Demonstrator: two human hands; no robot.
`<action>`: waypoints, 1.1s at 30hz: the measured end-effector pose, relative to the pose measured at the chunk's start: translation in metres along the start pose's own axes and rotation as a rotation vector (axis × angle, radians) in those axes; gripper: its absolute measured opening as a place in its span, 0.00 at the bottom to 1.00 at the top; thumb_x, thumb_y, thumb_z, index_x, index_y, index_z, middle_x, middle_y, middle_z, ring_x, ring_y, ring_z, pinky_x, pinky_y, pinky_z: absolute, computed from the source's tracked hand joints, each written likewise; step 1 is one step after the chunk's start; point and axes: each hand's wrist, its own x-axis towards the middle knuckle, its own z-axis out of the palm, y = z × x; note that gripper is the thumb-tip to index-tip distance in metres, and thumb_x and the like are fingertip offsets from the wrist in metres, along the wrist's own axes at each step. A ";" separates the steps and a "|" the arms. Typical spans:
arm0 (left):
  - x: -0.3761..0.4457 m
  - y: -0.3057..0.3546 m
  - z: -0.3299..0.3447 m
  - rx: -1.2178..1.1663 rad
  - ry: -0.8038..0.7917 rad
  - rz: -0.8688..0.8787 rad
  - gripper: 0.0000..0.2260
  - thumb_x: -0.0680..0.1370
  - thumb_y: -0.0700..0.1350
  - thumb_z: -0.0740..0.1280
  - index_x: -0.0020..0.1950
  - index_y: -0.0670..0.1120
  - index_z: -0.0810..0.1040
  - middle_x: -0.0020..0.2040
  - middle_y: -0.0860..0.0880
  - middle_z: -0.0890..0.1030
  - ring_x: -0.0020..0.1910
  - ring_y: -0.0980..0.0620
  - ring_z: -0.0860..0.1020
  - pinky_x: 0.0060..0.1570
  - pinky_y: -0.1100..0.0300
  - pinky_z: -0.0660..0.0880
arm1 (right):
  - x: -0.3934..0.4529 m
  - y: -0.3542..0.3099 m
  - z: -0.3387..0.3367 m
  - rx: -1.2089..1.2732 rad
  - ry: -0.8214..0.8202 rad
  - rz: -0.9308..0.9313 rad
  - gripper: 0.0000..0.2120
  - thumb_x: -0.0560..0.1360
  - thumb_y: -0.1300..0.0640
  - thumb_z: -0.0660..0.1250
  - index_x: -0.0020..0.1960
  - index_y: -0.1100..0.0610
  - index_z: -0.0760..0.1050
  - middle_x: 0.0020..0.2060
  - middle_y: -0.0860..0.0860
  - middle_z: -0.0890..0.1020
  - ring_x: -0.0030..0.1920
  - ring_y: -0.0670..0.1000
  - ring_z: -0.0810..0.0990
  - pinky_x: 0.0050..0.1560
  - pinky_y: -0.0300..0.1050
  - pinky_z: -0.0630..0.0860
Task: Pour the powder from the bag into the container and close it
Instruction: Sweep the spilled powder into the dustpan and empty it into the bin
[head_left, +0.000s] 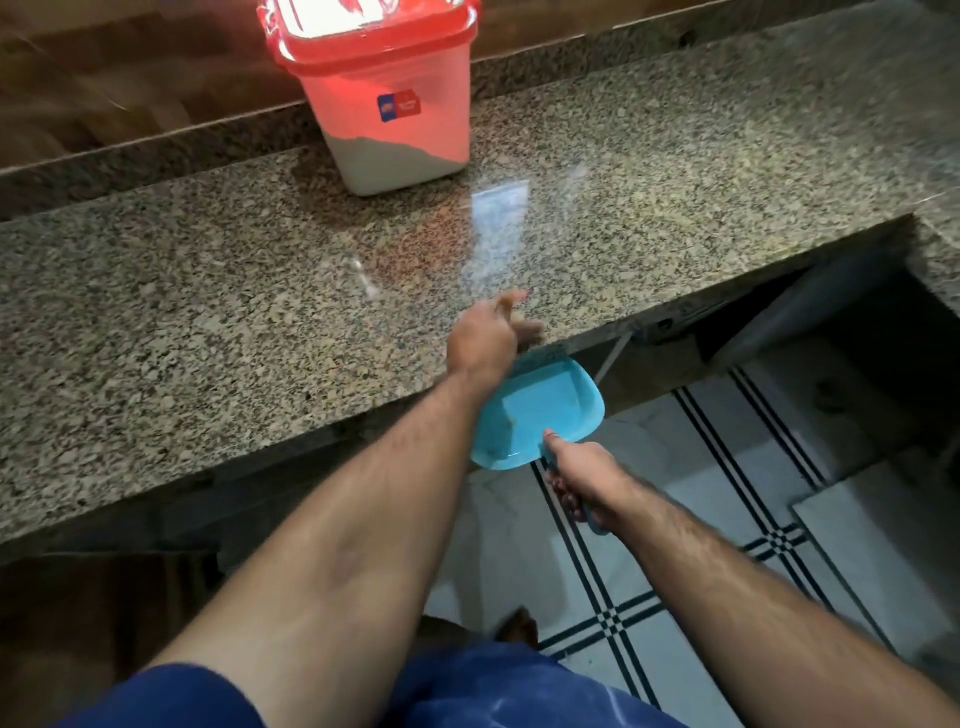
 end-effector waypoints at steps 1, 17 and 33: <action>0.010 0.015 0.000 -0.090 0.017 0.001 0.10 0.89 0.49 0.59 0.59 0.57 0.79 0.47 0.55 0.85 0.46 0.52 0.86 0.45 0.53 0.87 | 0.000 0.001 -0.008 0.010 0.009 -0.005 0.27 0.83 0.35 0.61 0.38 0.55 0.74 0.23 0.48 0.71 0.21 0.48 0.65 0.24 0.38 0.61; 0.072 0.035 0.072 0.265 -0.019 0.279 0.17 0.87 0.58 0.59 0.58 0.54 0.85 0.45 0.57 0.84 0.44 0.53 0.83 0.43 0.59 0.78 | 0.056 -0.013 -0.044 0.111 0.071 0.029 0.27 0.83 0.35 0.62 0.35 0.54 0.73 0.23 0.49 0.71 0.19 0.49 0.64 0.23 0.37 0.60; 0.074 0.011 0.071 0.402 -0.335 0.423 0.10 0.86 0.43 0.64 0.57 0.50 0.85 0.47 0.56 0.81 0.47 0.52 0.81 0.39 0.63 0.72 | 0.082 -0.038 -0.072 0.028 0.008 0.083 0.27 0.83 0.33 0.61 0.43 0.55 0.77 0.22 0.47 0.73 0.20 0.48 0.65 0.23 0.37 0.61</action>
